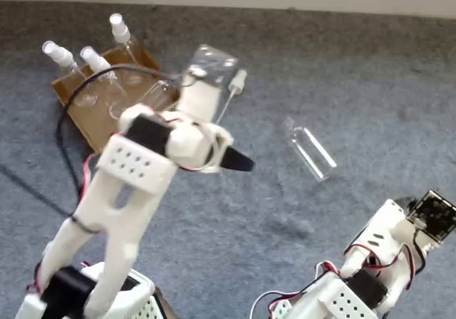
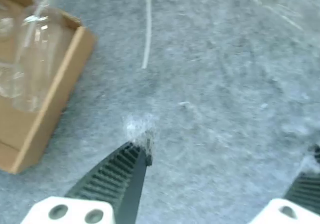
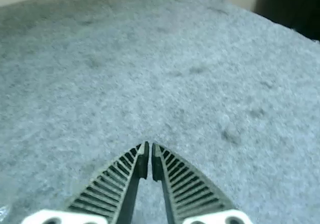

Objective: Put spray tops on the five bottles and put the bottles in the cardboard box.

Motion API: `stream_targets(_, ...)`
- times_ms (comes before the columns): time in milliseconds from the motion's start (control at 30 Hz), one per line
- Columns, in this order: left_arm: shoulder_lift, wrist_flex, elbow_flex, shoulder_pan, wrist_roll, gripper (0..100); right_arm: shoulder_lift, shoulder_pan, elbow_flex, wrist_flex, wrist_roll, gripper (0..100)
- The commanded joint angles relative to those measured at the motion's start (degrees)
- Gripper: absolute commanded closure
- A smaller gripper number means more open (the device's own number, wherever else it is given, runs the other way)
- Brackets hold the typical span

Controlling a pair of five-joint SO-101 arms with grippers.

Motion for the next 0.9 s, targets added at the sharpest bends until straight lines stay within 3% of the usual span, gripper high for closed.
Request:
stream_targets(0,7.52,3.6,-11.21,6.99,4.31,60,-0.75,3.65,9.27,4.44,0.53,98.1)
stream_targets(267,23.43,5.54,-22.02,9.27,5.63,60,-0.75,4.26,9.27,15.08,0.53,98.1)
stream_targets(567,33.63,4.92,-35.12,12.62,29.1,60,-0.75,4.26,9.27,16.48,0.53,98.1)
stream_targets(867,46.46,-12.84,-37.76,14.73,45.98,60,-0.75,3.82,9.27,16.48,0.53,98.1)
